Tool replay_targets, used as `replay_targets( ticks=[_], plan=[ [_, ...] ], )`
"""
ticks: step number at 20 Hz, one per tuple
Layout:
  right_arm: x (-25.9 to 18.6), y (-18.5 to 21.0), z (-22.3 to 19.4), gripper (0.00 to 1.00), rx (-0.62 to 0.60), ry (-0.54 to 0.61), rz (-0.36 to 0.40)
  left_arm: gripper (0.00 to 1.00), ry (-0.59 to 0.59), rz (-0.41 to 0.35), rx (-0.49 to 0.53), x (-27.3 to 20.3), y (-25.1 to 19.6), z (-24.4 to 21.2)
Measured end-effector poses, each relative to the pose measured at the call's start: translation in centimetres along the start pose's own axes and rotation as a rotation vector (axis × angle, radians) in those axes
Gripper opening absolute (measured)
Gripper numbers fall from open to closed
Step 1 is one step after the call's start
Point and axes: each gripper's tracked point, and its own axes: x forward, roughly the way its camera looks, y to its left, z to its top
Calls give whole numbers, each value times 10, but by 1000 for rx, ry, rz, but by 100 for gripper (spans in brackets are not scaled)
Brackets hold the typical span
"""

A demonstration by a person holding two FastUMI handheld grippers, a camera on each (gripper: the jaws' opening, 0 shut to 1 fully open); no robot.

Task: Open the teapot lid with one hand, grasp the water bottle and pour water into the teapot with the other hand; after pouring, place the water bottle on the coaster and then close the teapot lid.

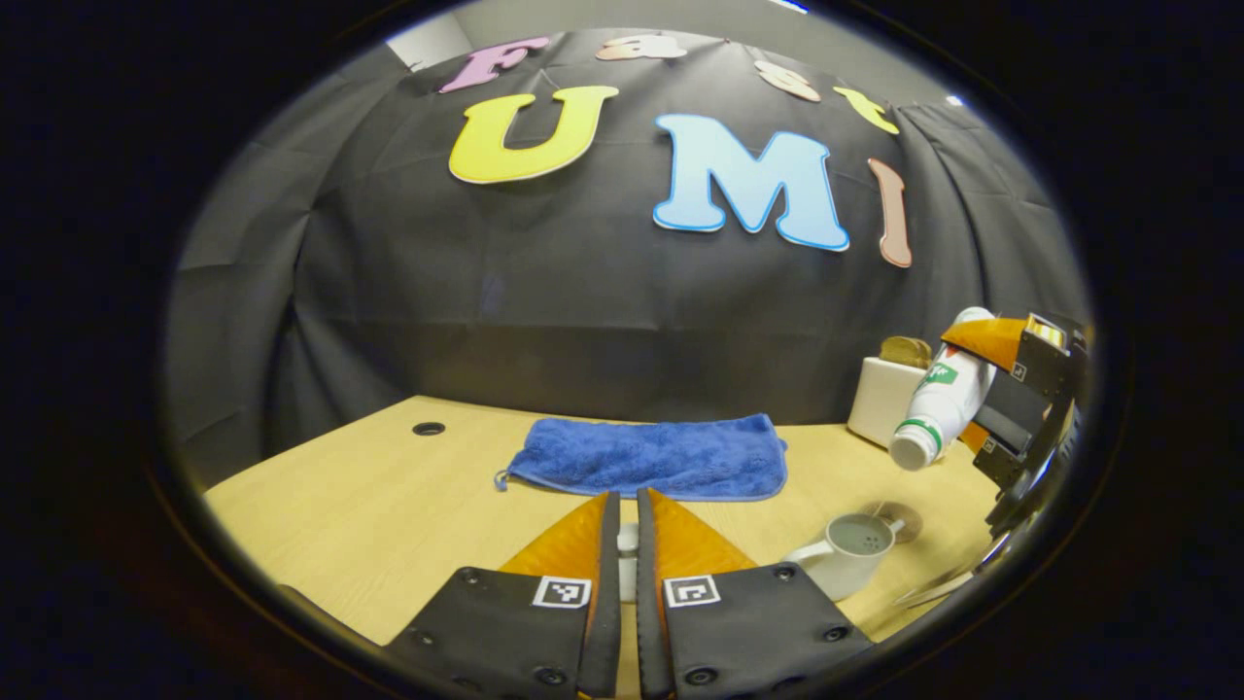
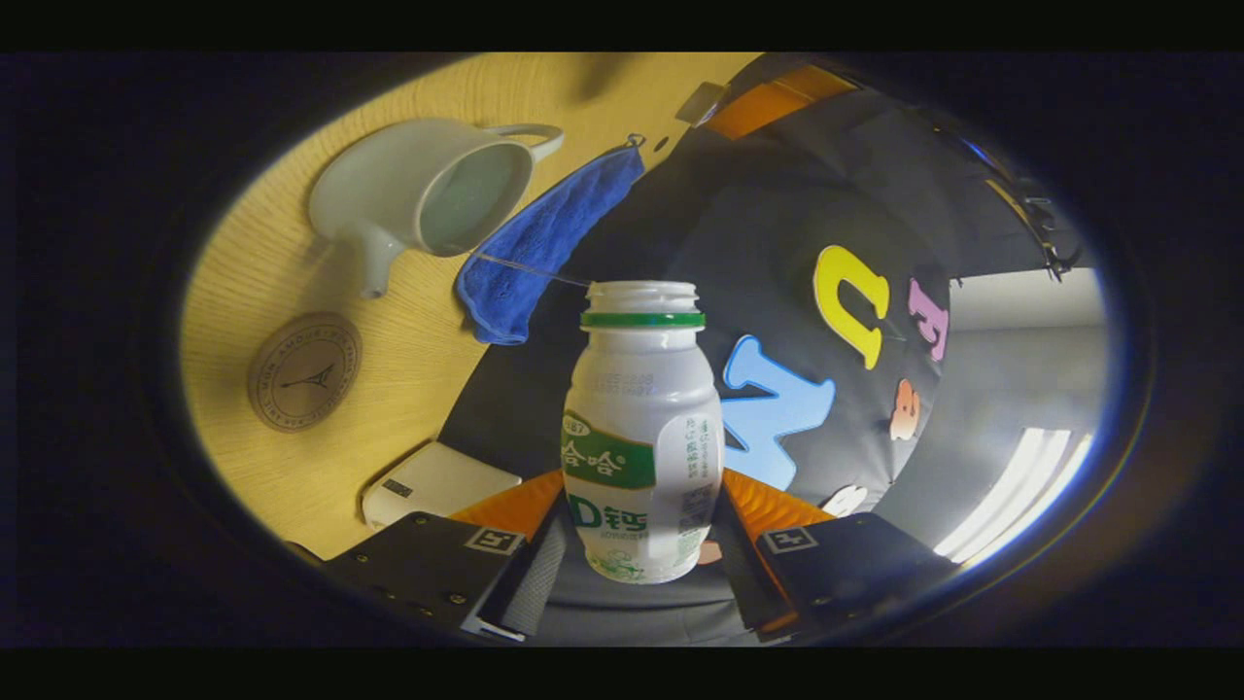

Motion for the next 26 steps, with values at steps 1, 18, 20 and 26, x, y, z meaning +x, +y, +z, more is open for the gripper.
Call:
replay_targets(
  ticks=[1, 18, 20, 26],
  plan=[
    [0, 0, 0, 74, 3, -1, 0, 13, 1, 0, 1, 0, 0, -2],
    [-22, 52, 19, 74, 566, 45, 203, 17, 1, -11, -8, -1, -4, -1],
    [-28, 57, 22, 74, 696, 63, 222, 17, 2, -13, -10, 0, -3, -1],
    [-31, 57, 16, 74, 1085, 146, 228, 14, 1, -33, -16, 0, -11, -1]
  ],
)
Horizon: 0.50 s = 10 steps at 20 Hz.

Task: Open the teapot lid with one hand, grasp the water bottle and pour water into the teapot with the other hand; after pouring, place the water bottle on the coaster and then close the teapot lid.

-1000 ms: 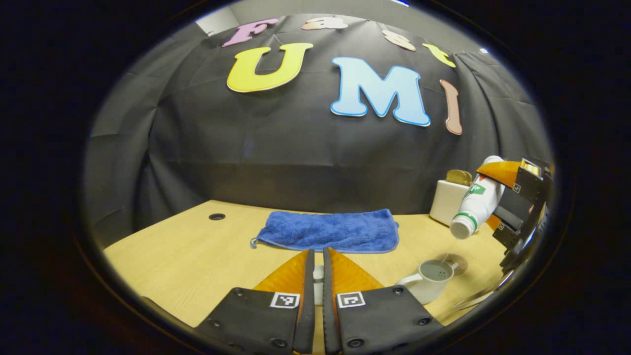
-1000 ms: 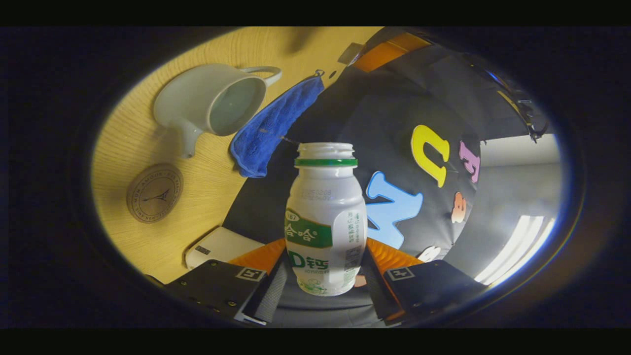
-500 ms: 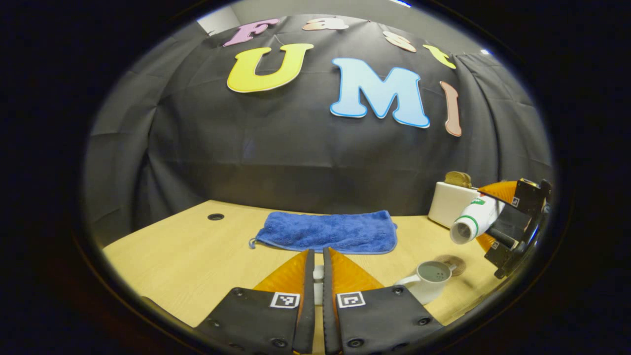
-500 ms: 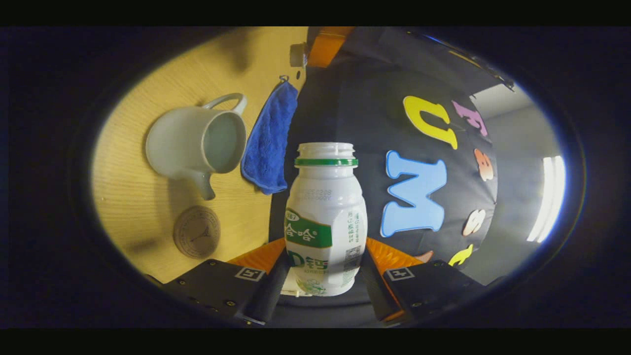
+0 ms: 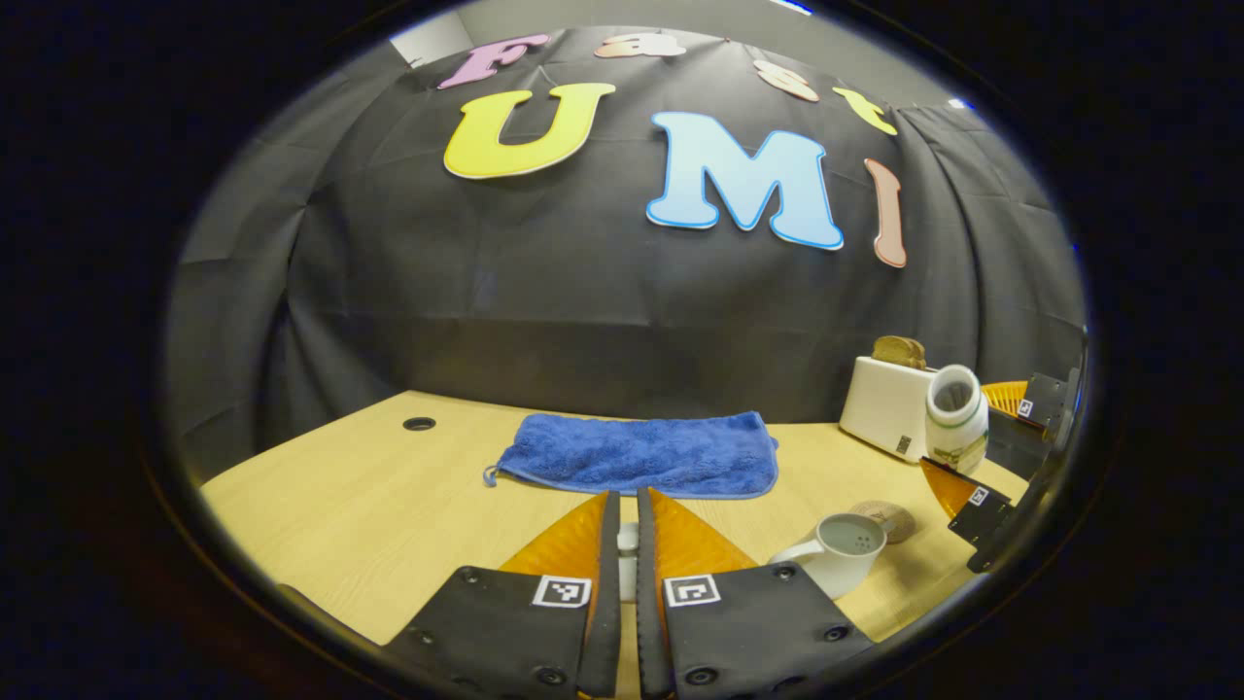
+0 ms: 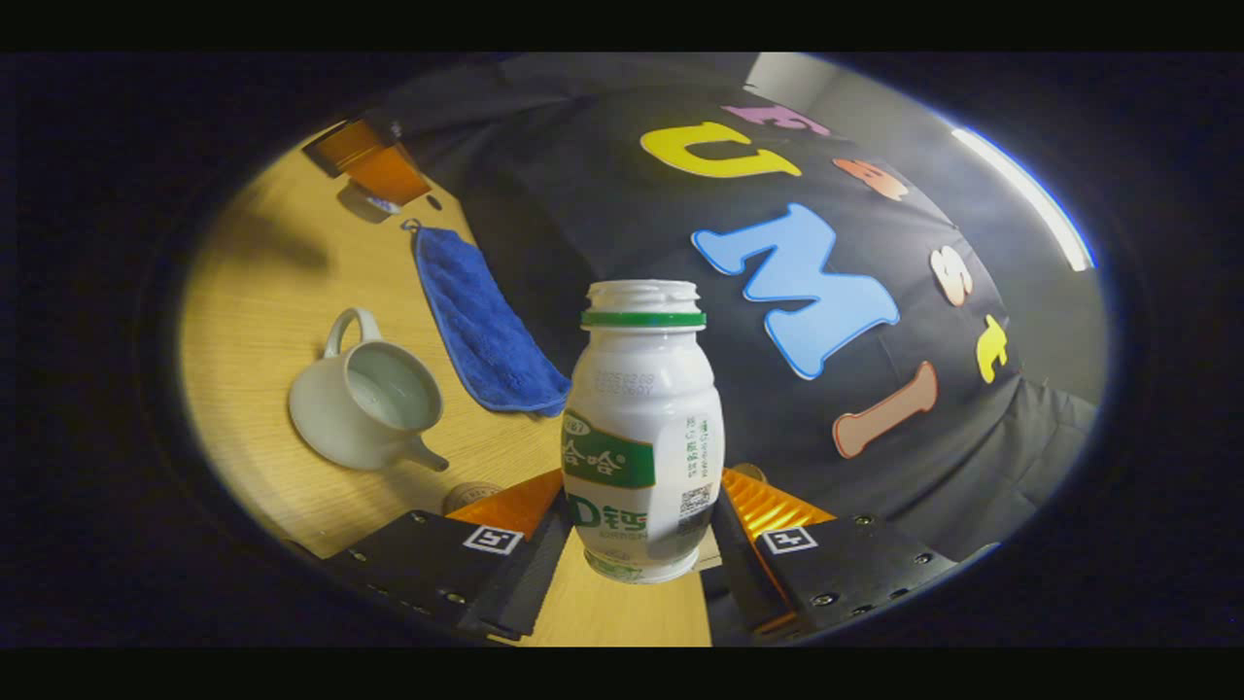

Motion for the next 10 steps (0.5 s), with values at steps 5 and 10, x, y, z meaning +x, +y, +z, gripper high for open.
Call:
replay_targets(
  ticks=[5, 10],
  plan=[
    [2, -11, -9, 74, 287, 25, -15, 13, -14, -42, -11, 0, -13, 1],
    [4, -26, -18, 74, 564, 24, -47, 14, -26, -60, 5, 0, -22, 1]
  ],
)
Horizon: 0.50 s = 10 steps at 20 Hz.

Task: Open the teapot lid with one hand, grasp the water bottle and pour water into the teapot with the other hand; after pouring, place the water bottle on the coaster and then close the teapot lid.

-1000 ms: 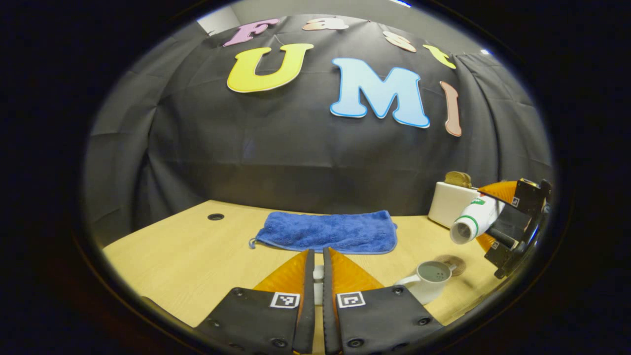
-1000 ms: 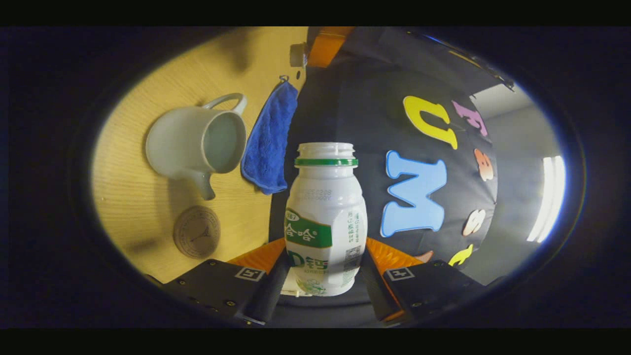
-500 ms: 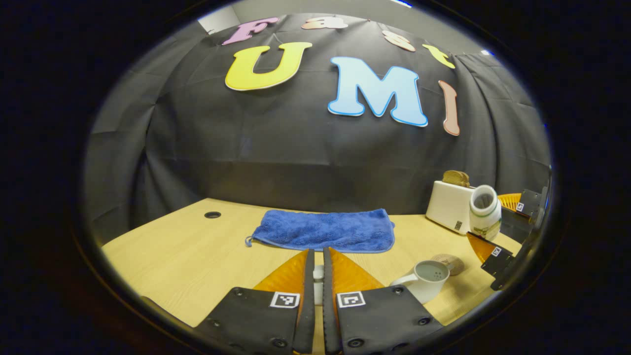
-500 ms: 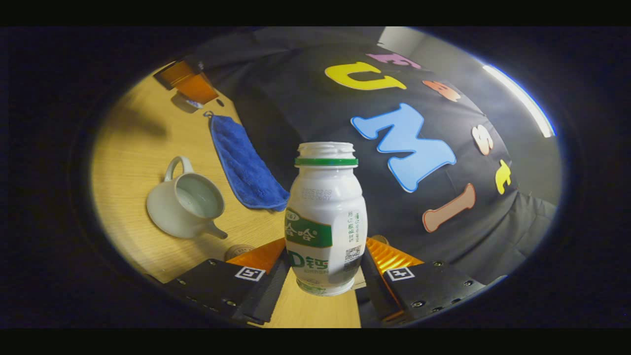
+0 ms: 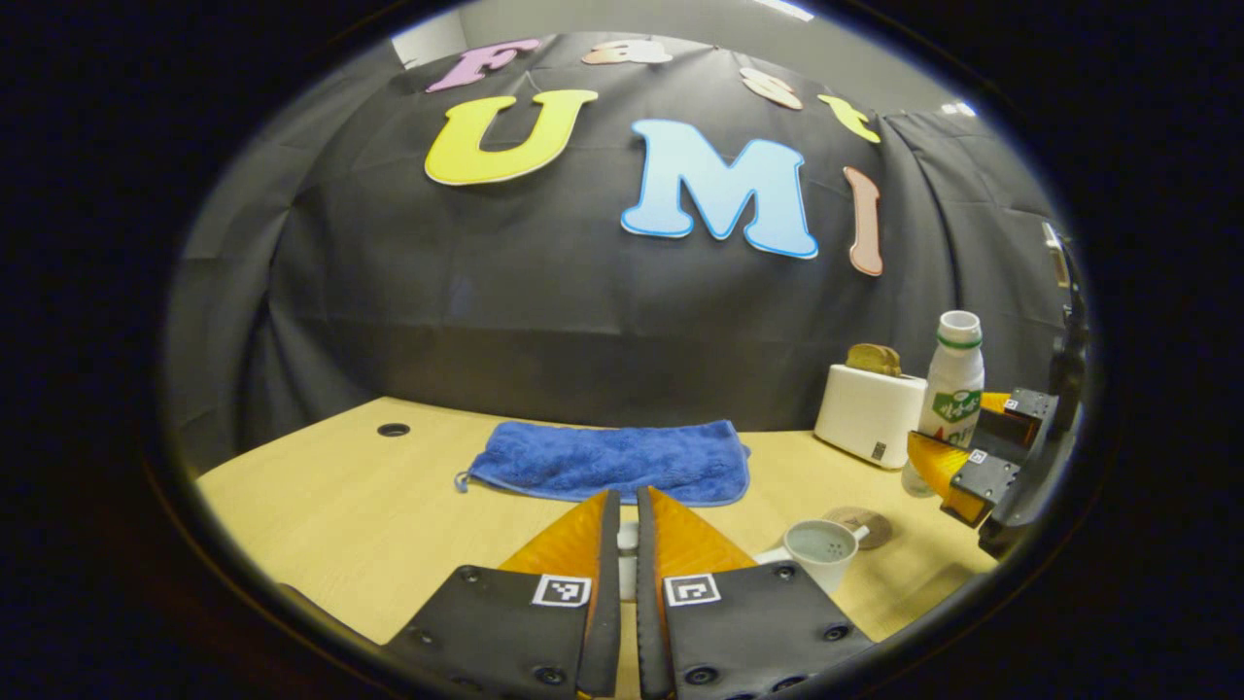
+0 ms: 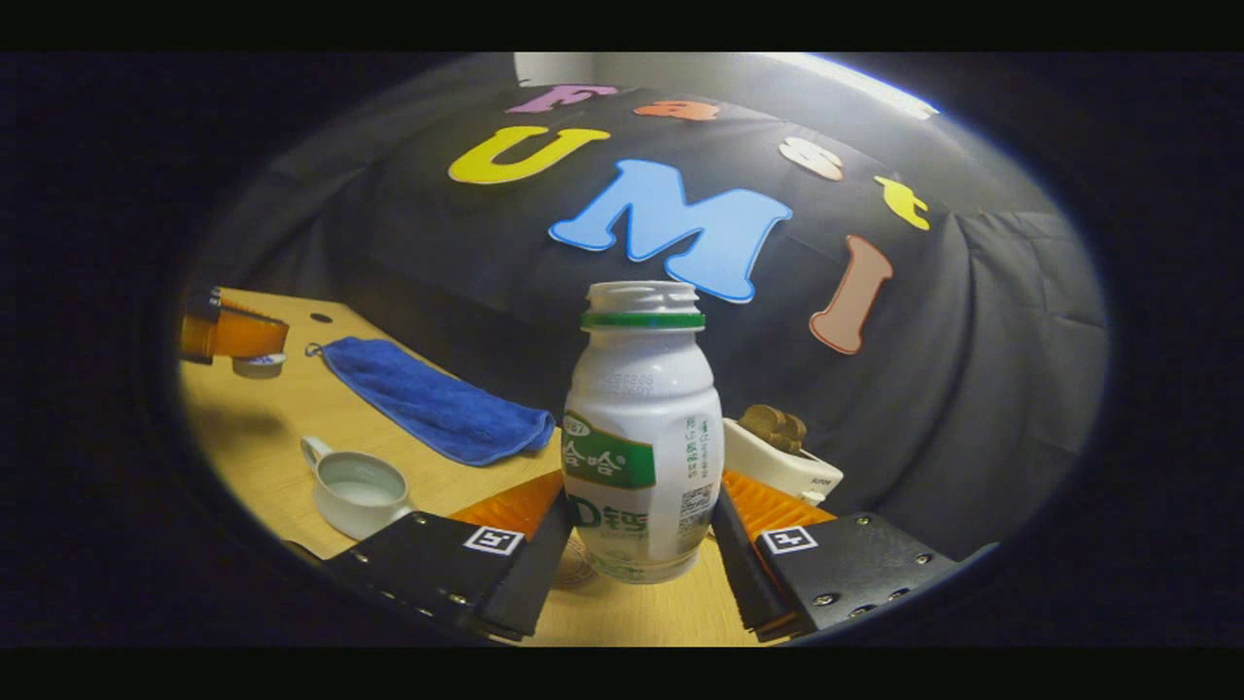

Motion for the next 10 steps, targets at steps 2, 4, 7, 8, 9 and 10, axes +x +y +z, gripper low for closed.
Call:
replay_targets(
  ticks=[2, 4, 7, 8, 9, 10],
  plan=[
    [0, -5, -1, 74, 82, 3, 7, 14, -2, -3, 6, 1, -2, 0],
    [-2, -8, -5, 74, 137, 9, 26, 14, -8, -19, -5, 0, -6, 0],
    [-5, -9, -12, 74, 212, 20, 52, 14, -25, -72, -38, 1, -22, 0],
    [-7, -9, -14, 75, 223, 23, 57, 18, -33, -91, -48, 0, -28, 2],
    [-7, -10, -16, 74, 230, 26, 58, 18, -41, -108, -50, 0, -34, 3],
    [-7, -10, -17, 75, 236, 28, 61, 18, -52, -125, -44, -1, -41, 7]
  ],
)
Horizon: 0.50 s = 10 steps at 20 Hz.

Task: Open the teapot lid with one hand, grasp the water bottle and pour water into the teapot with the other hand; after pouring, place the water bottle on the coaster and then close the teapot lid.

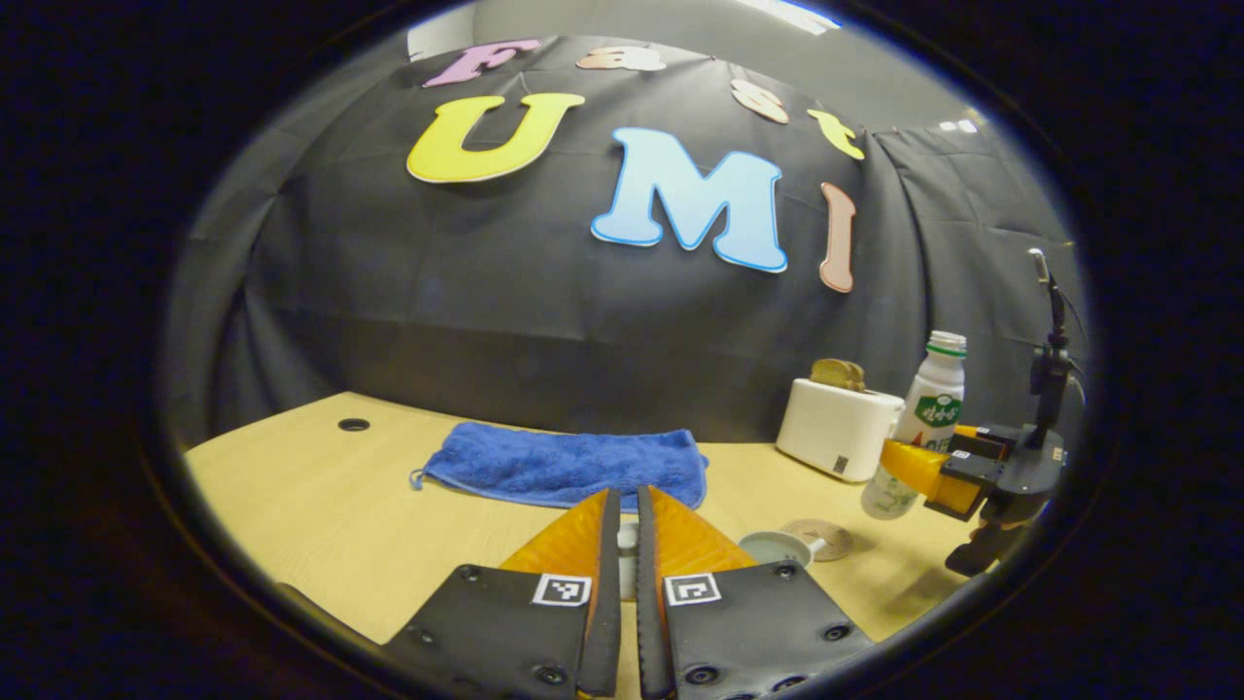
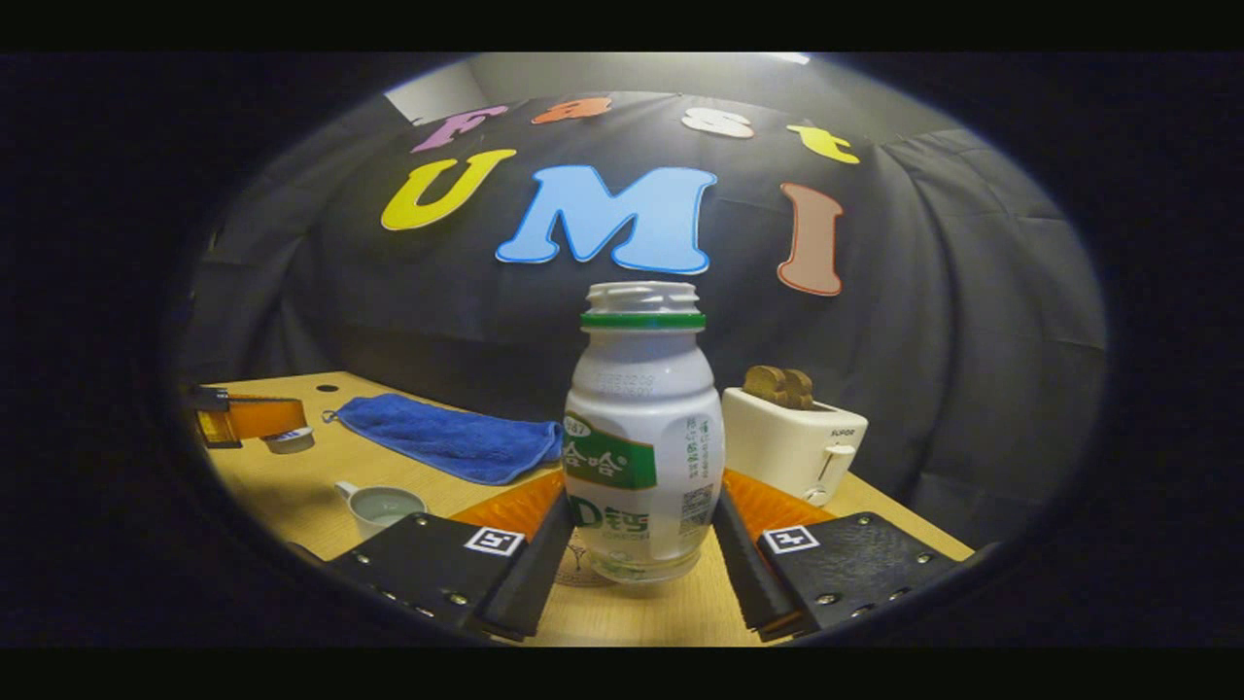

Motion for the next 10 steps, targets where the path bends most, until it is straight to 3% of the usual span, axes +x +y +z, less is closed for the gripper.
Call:
replay_targets(
  ticks=[4, 10],
  plan=[
    [-1, 3, -5, 75, 6, 11, 23, 14, -29, -21, 48, 2, -20, 4],
    [-3, 16, -7, 75, 42, 20, 79, 17, -22, -66, 112, 21, -63, -6]
  ],
)
